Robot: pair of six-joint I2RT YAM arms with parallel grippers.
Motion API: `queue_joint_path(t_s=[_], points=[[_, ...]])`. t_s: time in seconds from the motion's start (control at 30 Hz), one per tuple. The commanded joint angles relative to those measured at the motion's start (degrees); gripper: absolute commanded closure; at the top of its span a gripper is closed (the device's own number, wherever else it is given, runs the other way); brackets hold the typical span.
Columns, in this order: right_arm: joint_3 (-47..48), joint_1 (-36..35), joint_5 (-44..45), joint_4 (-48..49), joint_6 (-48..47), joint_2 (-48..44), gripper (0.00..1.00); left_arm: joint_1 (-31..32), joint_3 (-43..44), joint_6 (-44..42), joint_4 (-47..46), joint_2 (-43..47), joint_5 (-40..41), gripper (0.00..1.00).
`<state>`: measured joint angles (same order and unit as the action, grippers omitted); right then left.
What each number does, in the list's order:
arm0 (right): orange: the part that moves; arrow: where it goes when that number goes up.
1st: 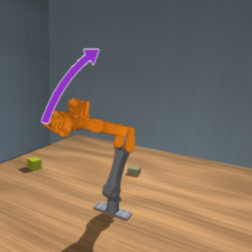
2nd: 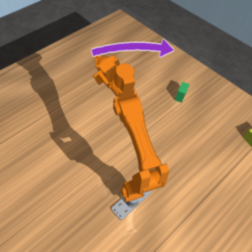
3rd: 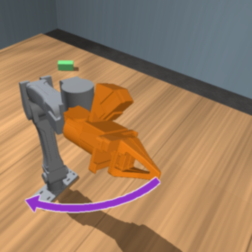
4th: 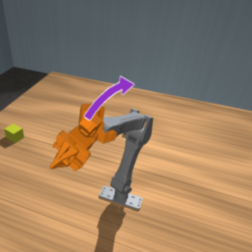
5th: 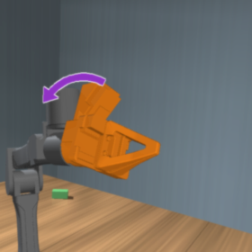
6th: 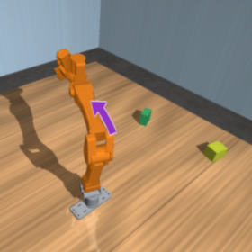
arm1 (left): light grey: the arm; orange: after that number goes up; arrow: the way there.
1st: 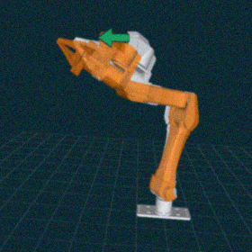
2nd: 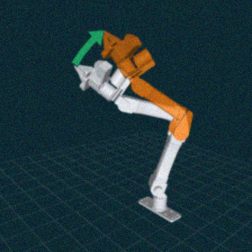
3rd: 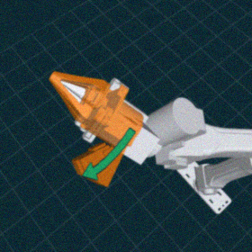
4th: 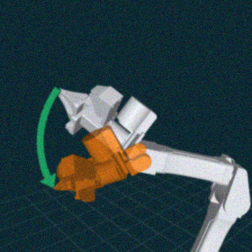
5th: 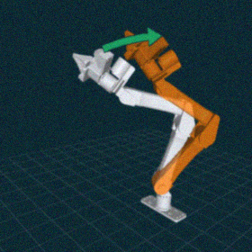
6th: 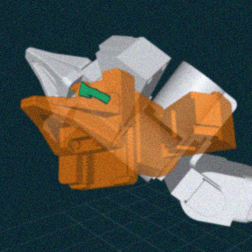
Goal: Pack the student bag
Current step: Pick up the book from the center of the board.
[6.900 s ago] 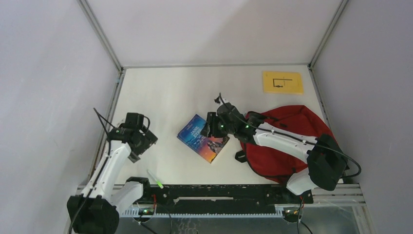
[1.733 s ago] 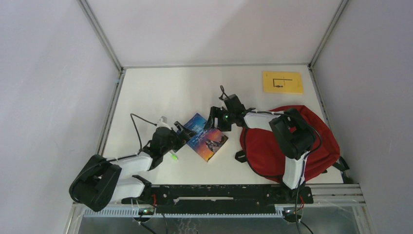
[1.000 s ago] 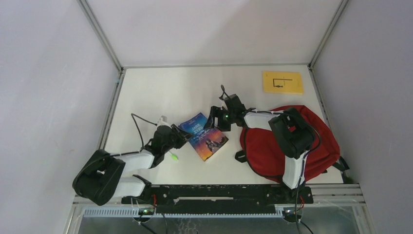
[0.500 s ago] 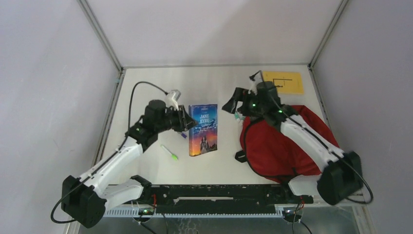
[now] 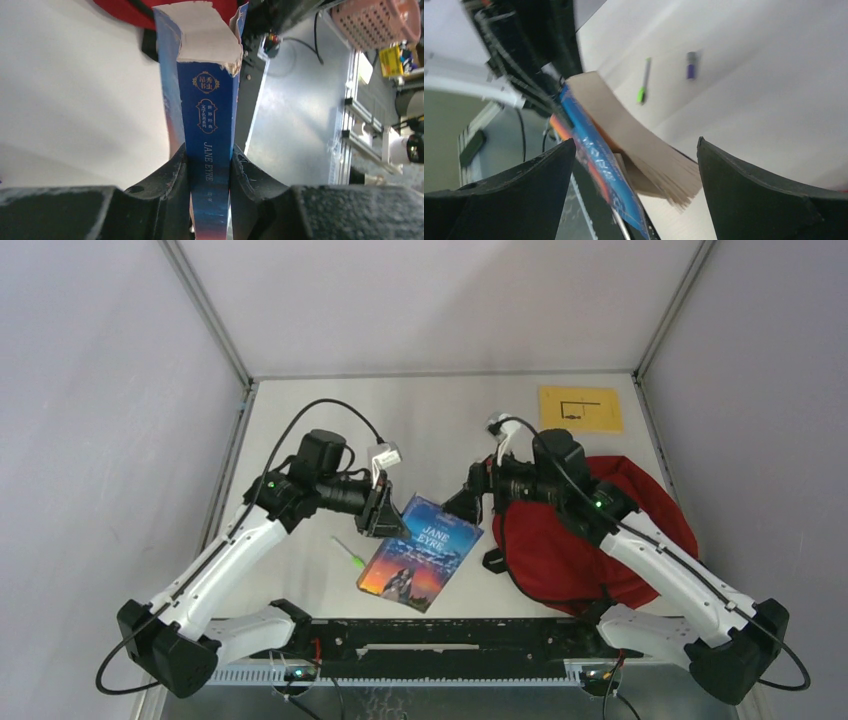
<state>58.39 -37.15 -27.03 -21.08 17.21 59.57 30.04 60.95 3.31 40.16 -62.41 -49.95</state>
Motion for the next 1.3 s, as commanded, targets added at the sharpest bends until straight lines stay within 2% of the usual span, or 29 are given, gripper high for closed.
queue_joint_path(t_s=[0.0,0.17,0.33,0.5,0.57,0.63,0.77,0.83,0.87,0.97,1.03,1.1,1.17,1.2,1.27], points=[[1.3,-4.2,-7.0,0.6,-6.8,0.8,0.01,2.2,7.4,-8.3,5.5,0.7,-6.7,1.00],[3.6,-6.0,-14.8,-3.3,-10.5,6.1,0.00,5.6,7.7,-10.5,7.2,2.0,-5.5,1.00],[4.6,-7.7,-29.5,-5.1,-13.6,10.0,0.00,8.5,9.4,-13.1,9.6,1.8,-4.1,1.00],[4.3,-8.1,-31.4,-7.7,-15.9,10.9,0.02,8.5,11.9,-15.7,12.9,0.5,-3.5,1.00],[3.8,-7.6,-33.3,-7.9,-16.3,10.1,0.11,8.5,12.2,-15.9,13.2,0.9,-3.0,1.00],[2.8,-7.0,-36.0,-7.6,-16.3,9.3,0.27,8.5,12.3,-15.7,12.9,1.3,-2.0,1.00],[0.5,-7.0,-39.4,-4.3,-13.1,7.9,0.70,8.5,12.4,-14.6,11.6,1.7,0.5,1.00],[0.0,-7.5,-39.4,-2.7,-11.2,7.5,0.96,8.5,12.4,-14.0,10.9,1.7,1.6,1.00],[0.0,-7.6,-38.8,-2.5,-10.5,7.3,1.00,8.5,12.5,-13.8,10.6,1.7,1.9,1.00],[-0.1,-7.0,-33.7,-2.3,-8.0,5.7,1.00,8.5,13.1,-12.3,9.5,2.0,5.4,0.99],[-0.1,-5.0,-26.2,-1.6,-3.2,3.8,1.00,8.3,14.0,-9.0,7.7,2.7,12.2,0.69],[-0.3,-0.9,-22.6,-0.3,1.3,0.9,1.00,6.6,14.3,-5.0,4.5,4.6,17.1,0.39],[-2.7,3.2,-19.7,4.2,7.2,-3.3,1.00,2.7,13.4,-1.2,0.6,7.7,19.0,0.20],[-5.4,5.6,-19.8,9.7,11.1,-6.1,1.00,0.3,12.5,1.4,-1.7,9.9,19.5,0.12],[-9.2,10.0,-20.2,17.2,18.6,-9.0,1.00,-3.6,10.1,5.6,-6.1,13.2,22.1,0.06]])
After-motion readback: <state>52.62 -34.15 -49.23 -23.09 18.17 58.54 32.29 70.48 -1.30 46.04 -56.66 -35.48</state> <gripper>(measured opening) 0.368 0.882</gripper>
